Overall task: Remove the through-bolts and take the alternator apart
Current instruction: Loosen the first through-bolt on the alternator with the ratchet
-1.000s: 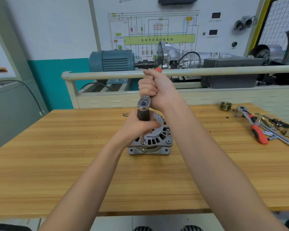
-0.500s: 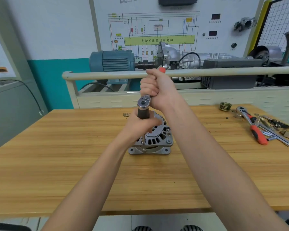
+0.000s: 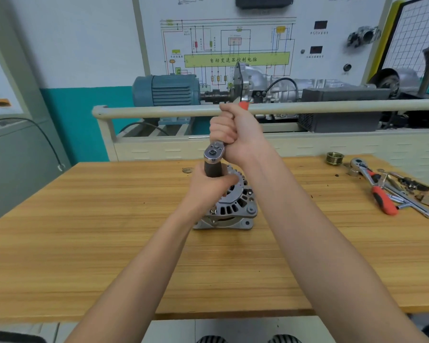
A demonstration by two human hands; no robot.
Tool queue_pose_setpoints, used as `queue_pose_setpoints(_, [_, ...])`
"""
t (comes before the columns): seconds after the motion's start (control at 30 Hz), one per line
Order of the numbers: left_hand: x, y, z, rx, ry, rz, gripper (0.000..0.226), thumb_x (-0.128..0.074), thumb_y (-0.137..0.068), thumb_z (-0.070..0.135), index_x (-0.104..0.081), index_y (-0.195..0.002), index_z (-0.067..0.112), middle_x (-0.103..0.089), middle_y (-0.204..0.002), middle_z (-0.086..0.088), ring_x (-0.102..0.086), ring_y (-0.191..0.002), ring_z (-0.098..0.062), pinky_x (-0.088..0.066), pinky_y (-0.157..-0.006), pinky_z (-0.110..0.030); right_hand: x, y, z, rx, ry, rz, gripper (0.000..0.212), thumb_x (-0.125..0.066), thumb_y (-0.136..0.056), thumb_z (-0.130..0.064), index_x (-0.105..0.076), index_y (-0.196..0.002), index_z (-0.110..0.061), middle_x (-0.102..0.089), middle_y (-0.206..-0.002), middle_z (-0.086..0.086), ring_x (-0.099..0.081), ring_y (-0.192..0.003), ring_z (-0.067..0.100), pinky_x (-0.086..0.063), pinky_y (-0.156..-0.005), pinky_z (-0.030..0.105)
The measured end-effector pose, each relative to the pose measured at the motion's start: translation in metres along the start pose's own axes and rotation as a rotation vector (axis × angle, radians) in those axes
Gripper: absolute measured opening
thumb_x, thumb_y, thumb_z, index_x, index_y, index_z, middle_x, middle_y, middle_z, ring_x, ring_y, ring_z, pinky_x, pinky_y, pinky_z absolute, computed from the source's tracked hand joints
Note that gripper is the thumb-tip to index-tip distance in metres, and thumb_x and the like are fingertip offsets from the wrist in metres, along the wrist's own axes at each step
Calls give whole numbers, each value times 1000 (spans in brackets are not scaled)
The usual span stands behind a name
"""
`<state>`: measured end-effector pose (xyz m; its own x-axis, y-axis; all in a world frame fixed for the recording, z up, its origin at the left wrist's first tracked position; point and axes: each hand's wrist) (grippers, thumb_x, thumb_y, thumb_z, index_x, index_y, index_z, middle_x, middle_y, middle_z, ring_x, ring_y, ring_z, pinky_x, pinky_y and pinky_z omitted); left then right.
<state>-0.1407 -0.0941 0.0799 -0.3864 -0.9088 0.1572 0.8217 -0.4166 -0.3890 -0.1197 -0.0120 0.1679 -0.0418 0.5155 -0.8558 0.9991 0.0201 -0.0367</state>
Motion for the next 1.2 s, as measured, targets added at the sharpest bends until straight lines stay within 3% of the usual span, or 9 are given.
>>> queue_pose_setpoints(0.1, [16,-2,7,13,-79,-330,45,-67,-76,-3,-41,-45,18,-42,-47,2,-39,-46,-10,-35,-49,-18,-2,-6,-1,-154,88,-87,48,-42,-99,-20,-31,-52,-17,-24,-37,-6,-21,-24,6,-15,-24,15])
queue_pose_setpoints(0.17, [19,-2,8,24,-118,-366,43,-67,-74,4,-41,-45,19,-43,-47,3,-40,-47,-11,-35,-49,-18,-4,-7,5,-148,89,-82,45,-44,-99,-20,-30,-56,-18,-25,-37,-6,-22,-23,5,-15,-24,15])
queue_pose_setpoints(0.33, [-3,-5,4,64,55,160,31,-55,-80,-3,-40,-58,13,-40,-49,-1,-36,-44,-14,-33,-43,-24,-2,-7,16,305,-100,114,43,-46,-99,-19,-32,-58,-18,-22,-37,-9,-17,-26,5,-17,-26,17])
queue_pose_setpoints(0.43, [-11,-5,1,49,114,252,32,-55,-79,-4,-39,-58,13,-38,-51,-2,-34,-42,-13,-31,-39,-20,1,-2,14,359,-99,125,43,-43,-99,-20,-31,-58,-18,-21,-37,-8,-16,-27,6,-16,-27,17])
queue_pose_setpoints(0.67, [17,-4,7,40,-79,-480,38,-69,-77,4,-44,-51,16,-44,-45,6,-39,-42,-7,-34,-46,-14,4,-3,-5,-201,118,-137,56,-41,-100,-23,-35,-45,-14,-26,-36,-5,-14,-27,4,-13,-25,13])
queue_pose_setpoints(0.73, [12,-4,6,73,-79,-385,36,-66,-80,1,-41,-56,13,-43,-44,9,-39,-40,-5,-34,-45,-13,3,-4,-3,-182,63,-131,56,-42,-100,-23,-35,-45,-14,-26,-35,-5,-16,-25,4,-13,-24,13])
queue_pose_setpoints(0.87, [-8,-6,-1,86,15,76,33,-57,-79,-2,-39,-55,13,-38,-47,-1,-35,-45,-19,-31,-42,-21,6,-4,2,137,-157,20,51,-44,-99,-20,-32,-50,-17,-21,-35,-7,-18,-23,5,-14,-24,15])
queue_pose_setpoints(0.97, [-12,-6,-4,69,65,190,31,-57,-77,0,-39,-55,11,-36,-49,-3,-33,-51,-22,-28,-43,-25,8,-2,4,240,-135,77,46,-42,-99,-20,-30,-55,-18,-21,-35,-7,-16,-24,6,-15,-24,17])
queue_pose_setpoints(1.2, [12,-2,8,37,-105,-482,37,-69,-69,14,-43,-44,22,-42,-46,3,-39,-44,-10,-34,-49,-18,6,-6,-8,-254,144,-151,49,-43,-98,-22,-34,-49,-15,-23,-38,-7,-14,-29,3,-14,-25,13])
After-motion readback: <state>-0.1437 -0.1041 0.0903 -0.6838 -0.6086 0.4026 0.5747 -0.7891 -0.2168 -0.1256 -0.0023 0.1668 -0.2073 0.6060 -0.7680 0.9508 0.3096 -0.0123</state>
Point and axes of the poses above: each hand's wrist, its own y-axis away from the middle knuckle, its own x-axis out of the back of the hand, z = x × y
